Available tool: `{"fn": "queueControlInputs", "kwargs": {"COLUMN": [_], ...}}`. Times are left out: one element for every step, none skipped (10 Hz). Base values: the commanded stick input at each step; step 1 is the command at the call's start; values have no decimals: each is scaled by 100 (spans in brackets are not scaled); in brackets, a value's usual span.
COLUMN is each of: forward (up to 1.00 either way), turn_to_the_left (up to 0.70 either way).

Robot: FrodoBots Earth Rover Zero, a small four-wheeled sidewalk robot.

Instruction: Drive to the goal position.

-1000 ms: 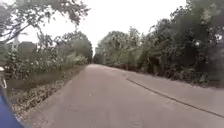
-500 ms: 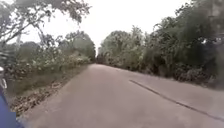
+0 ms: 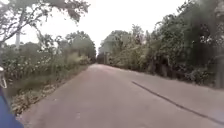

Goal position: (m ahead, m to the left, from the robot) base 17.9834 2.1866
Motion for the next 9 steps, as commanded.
{"fn": "queueControlInputs", "kwargs": {"forward": [70,70,70,70,70,70,70,70,70], "turn_to_the_left": [0,0,0,0,0,0,0,0,0]}}
